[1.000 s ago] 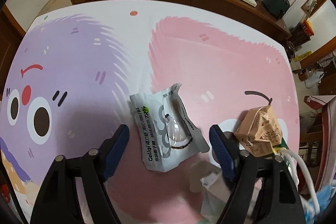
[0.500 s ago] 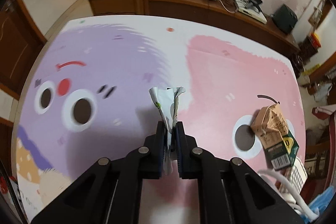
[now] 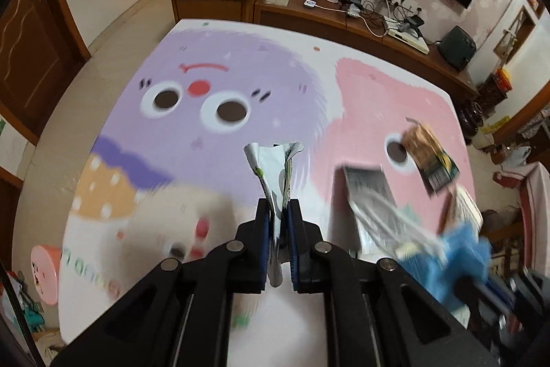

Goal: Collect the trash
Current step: 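Carry the wrapper and blue mask with both grippers over the black bin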

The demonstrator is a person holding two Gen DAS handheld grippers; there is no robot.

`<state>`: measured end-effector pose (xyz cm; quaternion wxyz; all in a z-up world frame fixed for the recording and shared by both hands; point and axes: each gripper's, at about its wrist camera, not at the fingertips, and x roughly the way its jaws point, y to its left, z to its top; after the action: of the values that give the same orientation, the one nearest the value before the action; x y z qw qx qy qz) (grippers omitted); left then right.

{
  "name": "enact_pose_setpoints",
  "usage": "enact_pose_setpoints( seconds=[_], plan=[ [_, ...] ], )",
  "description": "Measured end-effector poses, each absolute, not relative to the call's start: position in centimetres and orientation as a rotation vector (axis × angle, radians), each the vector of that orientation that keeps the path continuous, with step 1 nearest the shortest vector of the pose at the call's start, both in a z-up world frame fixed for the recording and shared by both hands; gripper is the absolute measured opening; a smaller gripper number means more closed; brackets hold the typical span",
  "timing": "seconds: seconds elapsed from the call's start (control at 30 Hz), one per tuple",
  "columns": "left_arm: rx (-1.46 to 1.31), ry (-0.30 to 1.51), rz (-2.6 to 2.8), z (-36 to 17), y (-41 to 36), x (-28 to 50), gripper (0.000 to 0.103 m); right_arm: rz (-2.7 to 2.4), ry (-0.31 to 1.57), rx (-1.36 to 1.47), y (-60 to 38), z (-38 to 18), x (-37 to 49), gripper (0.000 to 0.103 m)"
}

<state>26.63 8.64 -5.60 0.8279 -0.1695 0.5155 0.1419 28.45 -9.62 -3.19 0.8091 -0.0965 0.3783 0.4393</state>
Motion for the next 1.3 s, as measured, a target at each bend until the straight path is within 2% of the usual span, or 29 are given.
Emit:
enact_pose_setpoints(
  seconds=[0.47,0.73,1.03,1.3],
  plan=[
    [-0.258,1.056,0.062,-1.3,8.7,8.7,0.008,0.677,0.798,-0.071,-8.3,-0.3,12.0,0.005],
    [-0.232,1.055,-0.061,-1.7,9.2,0.7,0.008,0.561,0.829,0.01,-6.9,-0.8,3.0,0.005],
    [-0.223,1.166,-0.12,-6.0,8.2,-6.1,0.008,0.461,1.014,0.09,-7.5,-5.6,-4.6,0.005],
    [-0.242,1.285,-0.157,-13.0,4.2,-9.2,0.008,0.356,1.189,0.148,-10.7,-12.0,-8.8,0.005]
  ],
)
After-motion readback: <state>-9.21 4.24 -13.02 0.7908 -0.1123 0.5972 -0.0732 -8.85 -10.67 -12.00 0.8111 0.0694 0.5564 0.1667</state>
